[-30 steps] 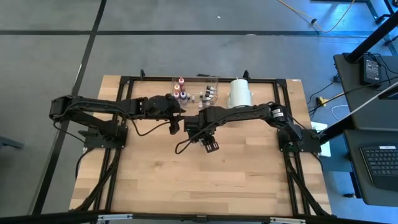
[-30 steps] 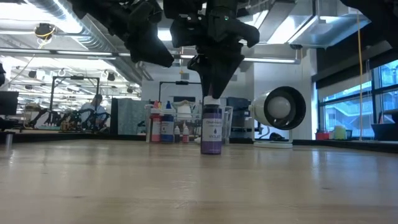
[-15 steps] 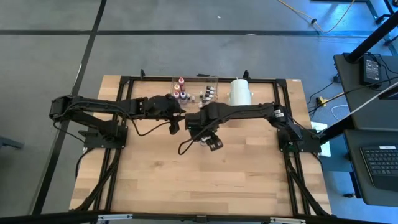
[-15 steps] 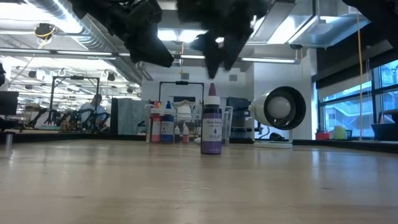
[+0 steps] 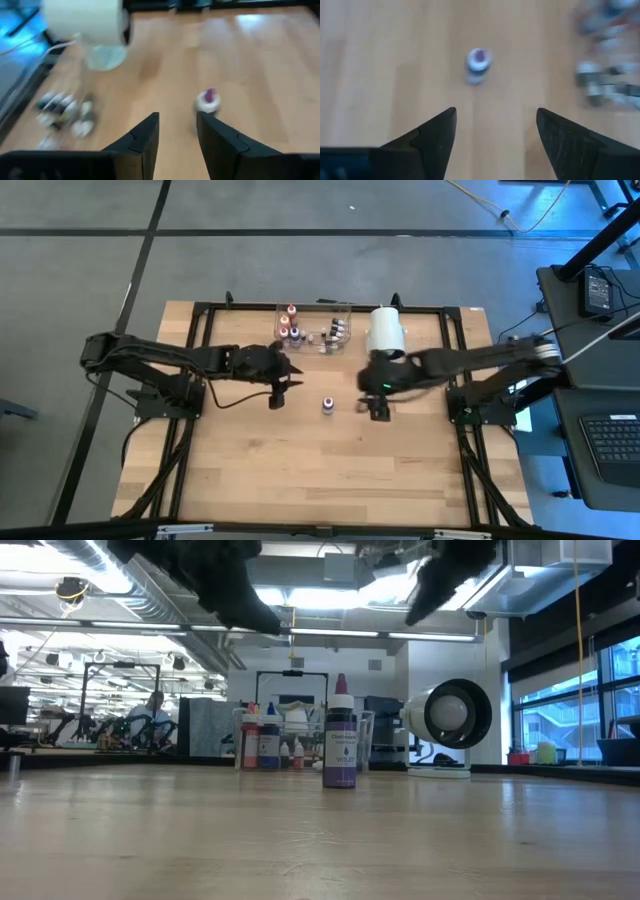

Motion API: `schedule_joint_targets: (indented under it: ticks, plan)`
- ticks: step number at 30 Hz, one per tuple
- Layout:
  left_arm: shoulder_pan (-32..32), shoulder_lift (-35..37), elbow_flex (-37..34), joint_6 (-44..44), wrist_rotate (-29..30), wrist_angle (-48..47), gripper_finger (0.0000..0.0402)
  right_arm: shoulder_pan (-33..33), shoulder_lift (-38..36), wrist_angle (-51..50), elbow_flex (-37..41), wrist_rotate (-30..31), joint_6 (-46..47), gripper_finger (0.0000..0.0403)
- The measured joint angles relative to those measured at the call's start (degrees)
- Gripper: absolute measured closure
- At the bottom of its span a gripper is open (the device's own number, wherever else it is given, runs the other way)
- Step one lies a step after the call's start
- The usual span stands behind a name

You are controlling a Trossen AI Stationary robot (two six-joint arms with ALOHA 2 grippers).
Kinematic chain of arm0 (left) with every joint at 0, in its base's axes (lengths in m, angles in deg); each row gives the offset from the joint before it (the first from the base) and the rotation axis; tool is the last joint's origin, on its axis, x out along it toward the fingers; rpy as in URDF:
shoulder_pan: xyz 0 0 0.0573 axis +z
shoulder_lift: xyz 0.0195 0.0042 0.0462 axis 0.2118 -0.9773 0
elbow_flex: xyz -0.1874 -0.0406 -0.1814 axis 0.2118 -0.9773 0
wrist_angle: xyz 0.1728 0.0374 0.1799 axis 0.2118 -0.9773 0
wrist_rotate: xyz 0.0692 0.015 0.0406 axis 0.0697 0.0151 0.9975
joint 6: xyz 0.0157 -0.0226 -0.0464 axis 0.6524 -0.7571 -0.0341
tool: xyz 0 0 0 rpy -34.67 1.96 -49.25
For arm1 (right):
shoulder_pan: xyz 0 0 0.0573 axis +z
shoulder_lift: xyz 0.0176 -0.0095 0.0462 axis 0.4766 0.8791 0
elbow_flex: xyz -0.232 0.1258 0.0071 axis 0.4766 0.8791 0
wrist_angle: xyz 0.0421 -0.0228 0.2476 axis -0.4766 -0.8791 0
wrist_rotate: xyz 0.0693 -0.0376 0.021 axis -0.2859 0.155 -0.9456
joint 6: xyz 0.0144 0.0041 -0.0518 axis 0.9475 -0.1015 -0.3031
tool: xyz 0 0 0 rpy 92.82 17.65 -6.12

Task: Pick & Place food coloring
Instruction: Put the purple food coloring bottle into the transparent bin

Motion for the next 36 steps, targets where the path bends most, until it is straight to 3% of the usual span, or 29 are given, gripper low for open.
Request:
schedule_joint_targets:
  ticks: [2, 6, 12, 18, 26, 36]
  plan:
    - [-0.59, -1.09, 0.0, 1.51, -3.6, 3.23, 0.0274, 0.9, -5.96, 6.48, 7.86, 3.4, 2.02, 0.0128]
    - [-0.44, -4.67, 1.17, 2.54, -10.8, 9.98, 0.0274, 1.33, -14.6, 15.56, 18.85, 3.89, 2.11, 0.0128]
    - [-0.16, -12.82, 12.87, 2.63, -12.31, -4.02, 0.0274, 1.32, -20.53, 22.61, 27.21, 4.09, -3.0, 0.0128]
    - [-0.12, -21.54, 24.91, 5.19, -12.26, -11.97, 0.0274, 1.32, -20.71, 24.49, 30.28, 4.11, -5.17, 0.0128]
    - [-0.14, -27.0, 29.11, 4.76, -12.25, -9.52, 0.0271, 1.32, -20.68, 23.47, 33.55, 4.11, -3.93, 0.0128]
    - [-0.14, -28.1, 28.94, 4.07, -12.24, -12.88, 0.0173, 1.32, -20.69, 23.85, 33.95, 4.13, -4.27, 0.0128]
